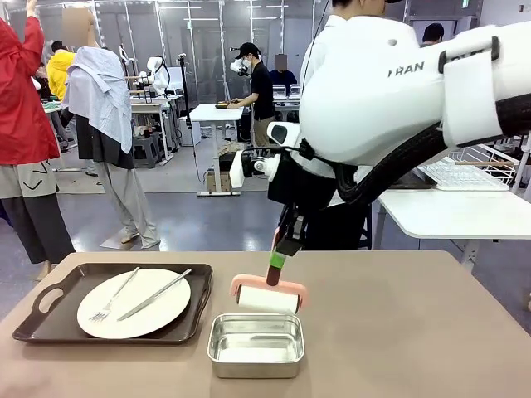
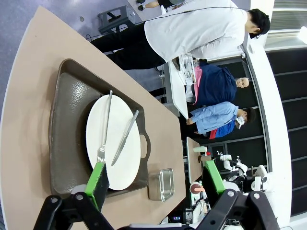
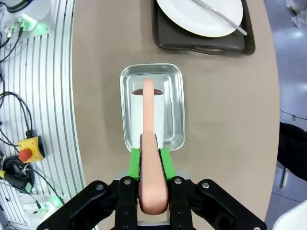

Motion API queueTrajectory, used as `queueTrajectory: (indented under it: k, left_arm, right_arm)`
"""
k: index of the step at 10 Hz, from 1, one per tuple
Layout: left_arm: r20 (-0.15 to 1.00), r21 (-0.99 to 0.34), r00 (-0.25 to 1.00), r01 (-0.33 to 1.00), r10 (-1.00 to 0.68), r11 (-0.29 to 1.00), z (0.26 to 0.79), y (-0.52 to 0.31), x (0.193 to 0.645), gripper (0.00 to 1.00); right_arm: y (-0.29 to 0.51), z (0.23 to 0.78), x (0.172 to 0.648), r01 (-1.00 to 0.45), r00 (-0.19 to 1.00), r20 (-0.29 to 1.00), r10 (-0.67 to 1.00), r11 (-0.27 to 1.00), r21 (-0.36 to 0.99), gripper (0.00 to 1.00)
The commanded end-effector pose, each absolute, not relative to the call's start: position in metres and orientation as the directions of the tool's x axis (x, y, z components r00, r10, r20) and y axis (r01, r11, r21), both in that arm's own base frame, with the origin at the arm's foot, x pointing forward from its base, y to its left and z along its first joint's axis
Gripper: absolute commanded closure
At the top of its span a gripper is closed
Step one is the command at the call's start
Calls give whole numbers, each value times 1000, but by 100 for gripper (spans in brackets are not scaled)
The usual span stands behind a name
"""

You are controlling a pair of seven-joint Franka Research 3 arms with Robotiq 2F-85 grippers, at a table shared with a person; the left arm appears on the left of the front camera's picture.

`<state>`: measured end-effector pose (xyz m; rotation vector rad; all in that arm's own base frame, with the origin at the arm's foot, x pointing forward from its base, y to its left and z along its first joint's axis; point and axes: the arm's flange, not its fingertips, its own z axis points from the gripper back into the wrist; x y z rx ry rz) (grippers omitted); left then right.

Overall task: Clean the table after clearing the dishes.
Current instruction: Place the Lint Roller back on top of the Airtight Container.

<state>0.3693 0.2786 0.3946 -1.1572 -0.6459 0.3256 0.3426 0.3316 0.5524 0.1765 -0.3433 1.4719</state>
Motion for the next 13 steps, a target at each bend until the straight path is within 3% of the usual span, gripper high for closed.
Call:
queueTrajectory:
  k: [1,5,7,13]
  left_arm:
    - [304,-923,776,97,552,372,396,280,368,0]
    - [304,-923,776,97,552,372,396,280,368,0]
    - [304,-923,776,97,552,372,396,280,368,0]
    - [304,-923,776,97,552,372,396,280,368,0]
  right_arm:
    - [325,557,338,-991,80,348,934,114,-76,79]
    - [347,547,353,-992,50,286,957,81,-97,79]
    - [380,521,375,-1000,0,253,967,3,-9,79]
    - [417,461,414,-999,30,137,990,26,33,79]
